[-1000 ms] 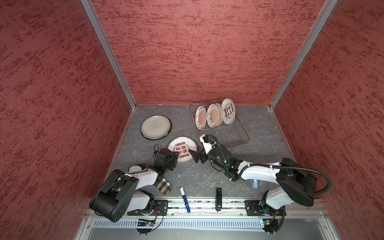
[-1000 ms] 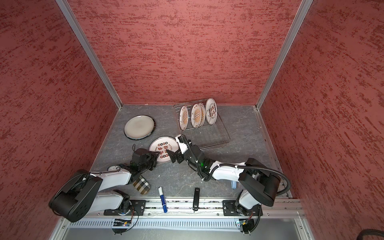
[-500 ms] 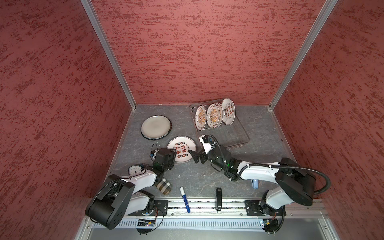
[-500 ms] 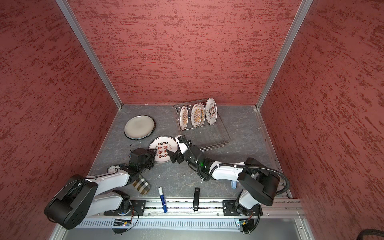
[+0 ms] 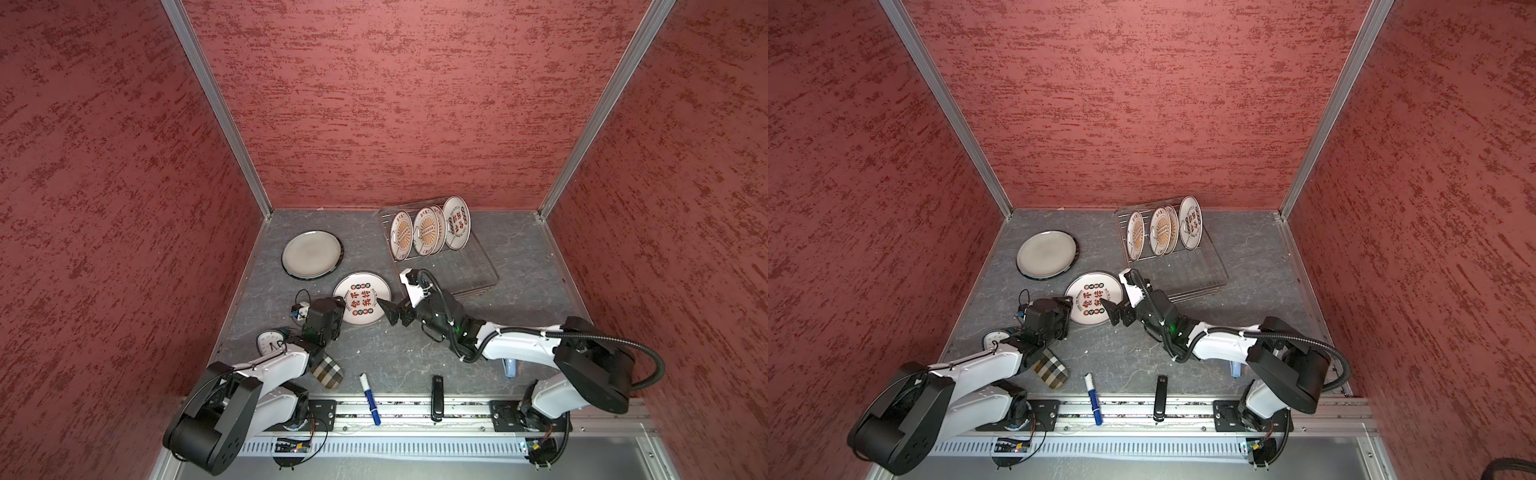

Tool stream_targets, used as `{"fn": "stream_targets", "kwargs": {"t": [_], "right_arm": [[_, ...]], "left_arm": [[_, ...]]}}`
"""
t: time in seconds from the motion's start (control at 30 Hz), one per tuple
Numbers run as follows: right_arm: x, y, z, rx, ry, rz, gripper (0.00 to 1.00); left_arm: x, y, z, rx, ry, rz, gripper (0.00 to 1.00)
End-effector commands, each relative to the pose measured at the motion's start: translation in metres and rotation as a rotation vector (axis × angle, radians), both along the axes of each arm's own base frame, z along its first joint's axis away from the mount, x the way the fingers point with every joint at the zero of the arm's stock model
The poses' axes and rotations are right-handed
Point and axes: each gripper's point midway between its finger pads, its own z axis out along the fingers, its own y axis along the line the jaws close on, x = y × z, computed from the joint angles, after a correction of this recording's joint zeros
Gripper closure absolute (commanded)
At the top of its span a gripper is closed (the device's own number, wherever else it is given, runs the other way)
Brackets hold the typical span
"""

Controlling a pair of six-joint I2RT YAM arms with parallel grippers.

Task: Unload the plates from the dish rack
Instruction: 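Open the left gripper and release the lettered plate on the stack, then draw the left gripper back from the stack while the right gripper moves to the rack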

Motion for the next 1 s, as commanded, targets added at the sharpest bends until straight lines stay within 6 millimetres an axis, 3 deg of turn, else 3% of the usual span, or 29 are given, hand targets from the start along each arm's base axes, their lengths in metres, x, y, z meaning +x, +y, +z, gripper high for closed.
{"fn": "stream_targets", "kwargs": {"t": [0.0, 0.2, 0.3, 0.4, 0.57, 0.77, 0.97], "right_arm": [[-0.003, -0.001, 0.017, 0.040, -0.044, 0.006, 0.01], [0.005, -0.013, 0.028, 0.076, -0.050, -0.077, 0.01], [0.011, -0.024, 0.028, 0.094, -0.051, -0.142, 0.01], [0.014, -0.041, 0.043, 0.156, -0.066, -0.199, 0.01], [0.016, -0.058, 0.047, 0.212, -0.050, -0.193, 0.01], [0.031, -0.088, 0.050, 0.233, -0.052, -0.280, 0.01], [0.035, -0.136, 0.063, 0.338, -0.075, -0.373, 0.01]], "left_arm": [[-0.009, 0.015, -0.004, 0.052, 0.023, 0.039, 0.14], [-0.014, 0.024, 0.012, 0.108, -0.021, 0.042, 0.00], [-0.014, 0.020, 0.024, 0.144, -0.053, 0.002, 0.01], [-0.014, 0.015, 0.034, 0.171, -0.103, -0.033, 0.01], [-0.017, 0.015, 0.053, 0.277, -0.182, -0.050, 0.01], [-0.012, -0.027, 0.089, 0.311, -0.430, -0.263, 0.01], [-0.018, -0.061, 0.123, 0.374, -0.639, -0.442, 0.01]]}}
